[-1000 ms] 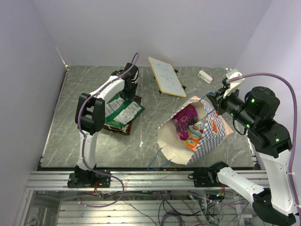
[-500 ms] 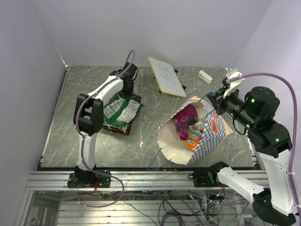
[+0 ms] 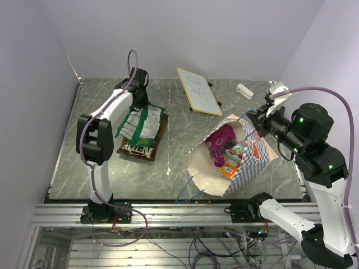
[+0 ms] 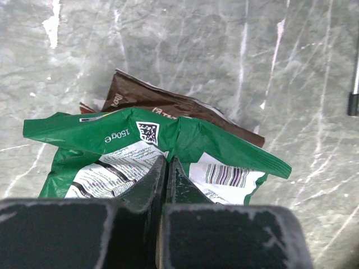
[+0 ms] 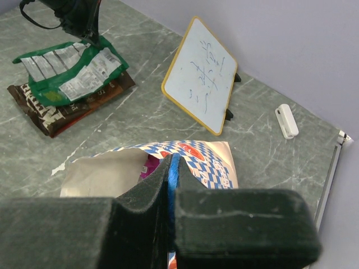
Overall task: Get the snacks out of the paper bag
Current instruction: Place the snack at the center of the board, then take out the snack from the paper bag.
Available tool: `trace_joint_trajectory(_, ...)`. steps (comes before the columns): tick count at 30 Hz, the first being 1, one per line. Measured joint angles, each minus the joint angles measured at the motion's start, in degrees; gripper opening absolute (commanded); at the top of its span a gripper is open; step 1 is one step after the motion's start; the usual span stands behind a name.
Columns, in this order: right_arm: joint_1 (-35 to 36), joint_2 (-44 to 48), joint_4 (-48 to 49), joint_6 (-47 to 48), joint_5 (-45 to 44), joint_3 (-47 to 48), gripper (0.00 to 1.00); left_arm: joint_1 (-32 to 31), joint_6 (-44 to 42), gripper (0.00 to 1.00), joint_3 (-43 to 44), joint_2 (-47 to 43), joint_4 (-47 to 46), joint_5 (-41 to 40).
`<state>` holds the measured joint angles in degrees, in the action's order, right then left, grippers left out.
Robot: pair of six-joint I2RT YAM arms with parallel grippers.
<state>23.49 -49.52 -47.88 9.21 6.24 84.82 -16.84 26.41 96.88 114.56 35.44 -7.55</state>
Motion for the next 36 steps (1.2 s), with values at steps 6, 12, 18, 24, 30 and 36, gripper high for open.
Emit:
trace_joint_trajectory(6,0.0,0.0,0.0,-0.3,0.0,0.0,0.00,0.2,5.2,0.07,-2.6,0.0,-4.0,2.5)
trace_joint_trajectory(12,0.0,0.3,0.0,-0.7,0.0,0.0,0.00,0.6,6.5,0.08,-3.8,0.0,-4.2,2.7)
trace_joint_trajectory(18,0.0,0.6,0.0,-1.3,0.0,0.0,0.00,1.4,7.9,0.66,-4.8,-1.0,-2.5,3.0)
trace_joint_trajectory(24,0.0,0.2,0.0,-0.7,0.4,0.0,0.00,3.0,7.8,0.88,-5.3,-8.0,2.7,0.8)
trace_joint_trajectory(30,0.0,-0.9,-0.3,1.3,1.3,0.7,0.00,2.6,7.5,0.83,-11.3,-28.5,-1.0,2.5)
trace_joint_trajectory(36,0.0,-0.9,0.3,-1.4,1.6,0.9,0.00,-15.9,11.1,0.73,-23.8,-43.7,-12.5,7.1)
